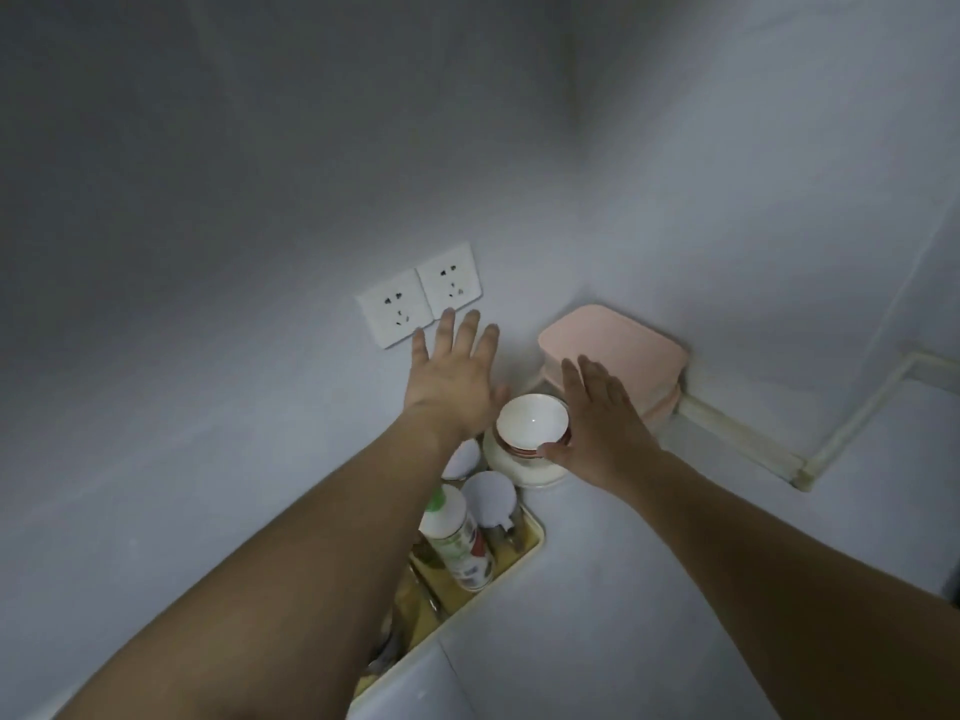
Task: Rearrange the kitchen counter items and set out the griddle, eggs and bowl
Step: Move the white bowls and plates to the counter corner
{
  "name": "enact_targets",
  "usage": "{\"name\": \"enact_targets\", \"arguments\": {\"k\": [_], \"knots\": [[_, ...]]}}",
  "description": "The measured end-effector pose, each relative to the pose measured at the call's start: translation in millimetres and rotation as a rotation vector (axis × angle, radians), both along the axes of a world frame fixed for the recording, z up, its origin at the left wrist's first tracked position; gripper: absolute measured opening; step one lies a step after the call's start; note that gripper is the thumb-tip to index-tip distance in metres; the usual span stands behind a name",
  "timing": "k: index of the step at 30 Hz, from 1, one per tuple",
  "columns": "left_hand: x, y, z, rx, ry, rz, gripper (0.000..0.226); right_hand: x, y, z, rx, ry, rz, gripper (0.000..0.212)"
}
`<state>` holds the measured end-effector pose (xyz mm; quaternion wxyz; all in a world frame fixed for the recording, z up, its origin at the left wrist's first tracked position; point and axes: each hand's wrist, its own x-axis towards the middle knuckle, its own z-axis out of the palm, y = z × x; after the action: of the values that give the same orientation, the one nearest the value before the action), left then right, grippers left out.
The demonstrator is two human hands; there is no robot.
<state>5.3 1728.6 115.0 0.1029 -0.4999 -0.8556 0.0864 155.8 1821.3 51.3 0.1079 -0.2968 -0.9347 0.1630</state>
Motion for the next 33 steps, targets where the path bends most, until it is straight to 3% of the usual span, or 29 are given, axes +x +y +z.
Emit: {"name": "enact_targets", "arguments": {"k": [4,11,22,33], "knots": [[-2,-59,28,0.092,0.108,0.017,0.07,-18,-28,28,0.111,0.003,0.099,0.099],[-7,-210,64,0.132,0.207,0.231,0.067,-52,-124,82,0.153,0.087,0.277,0.088],[51,-530,100,0.116,0.304,0.633,0.068,-57,-400,127,0.109,0.151,0.691,0.085],[182,-818,96,0.126,0.345,1.011,0.069,-18,-686,131,0.094,0.196,1.139,0.086]]}}
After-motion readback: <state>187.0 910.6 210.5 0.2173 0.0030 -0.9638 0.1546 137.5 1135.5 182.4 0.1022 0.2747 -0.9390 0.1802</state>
